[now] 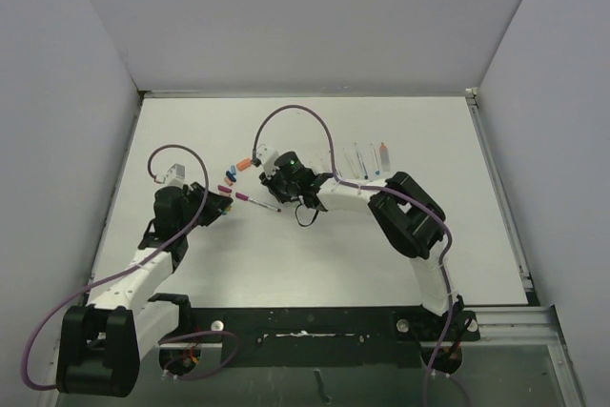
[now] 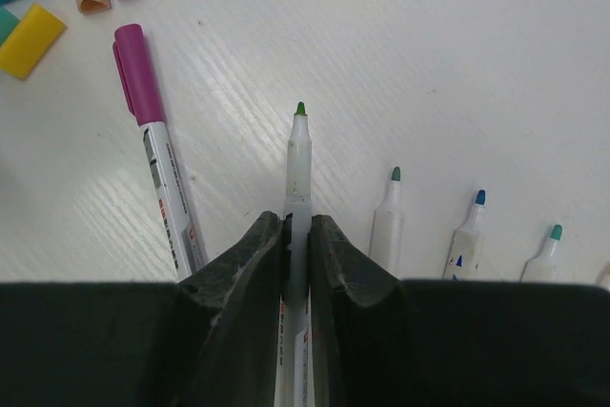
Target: Open the pen caps
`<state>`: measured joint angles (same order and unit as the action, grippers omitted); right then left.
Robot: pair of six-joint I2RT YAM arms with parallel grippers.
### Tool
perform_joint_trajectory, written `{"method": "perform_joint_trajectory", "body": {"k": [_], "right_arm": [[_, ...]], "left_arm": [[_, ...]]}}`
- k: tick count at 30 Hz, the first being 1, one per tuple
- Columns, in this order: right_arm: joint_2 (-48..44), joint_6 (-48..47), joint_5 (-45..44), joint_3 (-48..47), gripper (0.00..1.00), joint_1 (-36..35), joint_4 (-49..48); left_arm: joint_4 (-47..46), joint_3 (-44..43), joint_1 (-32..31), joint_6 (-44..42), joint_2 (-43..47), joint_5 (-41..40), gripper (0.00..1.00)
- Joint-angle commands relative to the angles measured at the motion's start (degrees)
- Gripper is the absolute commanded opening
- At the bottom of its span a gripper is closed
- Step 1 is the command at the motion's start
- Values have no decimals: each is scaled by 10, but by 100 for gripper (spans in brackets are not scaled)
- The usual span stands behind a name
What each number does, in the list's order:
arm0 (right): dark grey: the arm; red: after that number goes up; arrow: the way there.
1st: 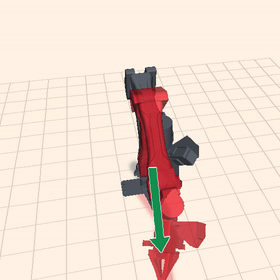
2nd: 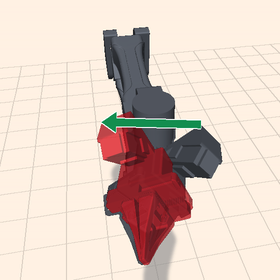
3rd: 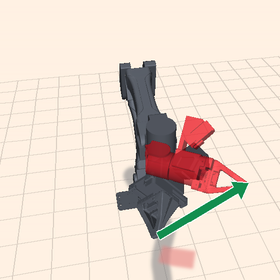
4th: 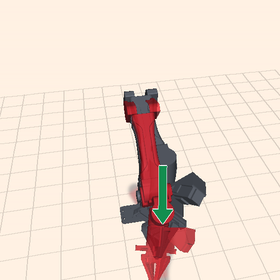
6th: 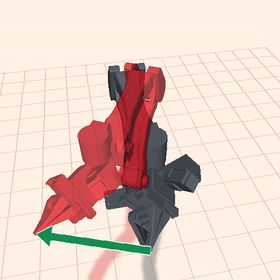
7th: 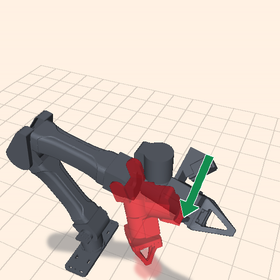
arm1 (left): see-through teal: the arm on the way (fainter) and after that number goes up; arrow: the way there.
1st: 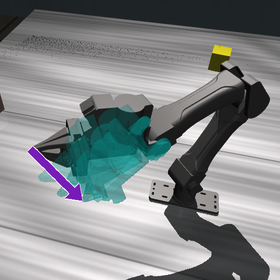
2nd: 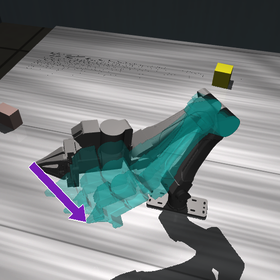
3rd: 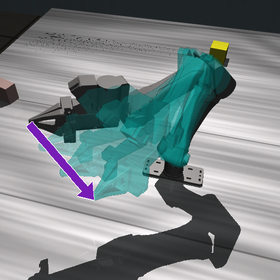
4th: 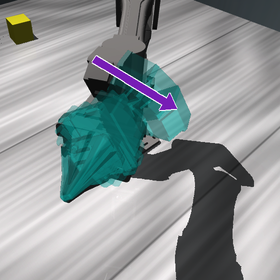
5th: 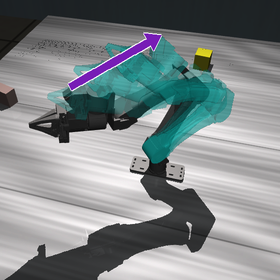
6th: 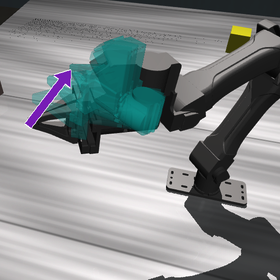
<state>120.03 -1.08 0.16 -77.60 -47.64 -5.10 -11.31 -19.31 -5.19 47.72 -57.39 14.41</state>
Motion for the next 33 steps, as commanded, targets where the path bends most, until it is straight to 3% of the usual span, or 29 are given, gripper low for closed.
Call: {"method": "perform_joint_trajectory", "body": {"k": [1,10,15,21,33], "right_arm": [[4,-4,-1,-28,0,4,-26],[20,-7,0,-44,3,10,-25],[24,-7,2,-51,26,15,-22],[8,-9,3,-49,43,18,-32],[-56,-19,42,7,45,5,-56]], "left_arm": [[-27,5,-4,-7,2,8,0],[-52,12,-10,-5,-28,3,0],[-69,17,-13,-3,-50,-1,0],[-95,20,-18,1,-83,-7,0],[-132,23,-18,2,-149,-30,0]]}}
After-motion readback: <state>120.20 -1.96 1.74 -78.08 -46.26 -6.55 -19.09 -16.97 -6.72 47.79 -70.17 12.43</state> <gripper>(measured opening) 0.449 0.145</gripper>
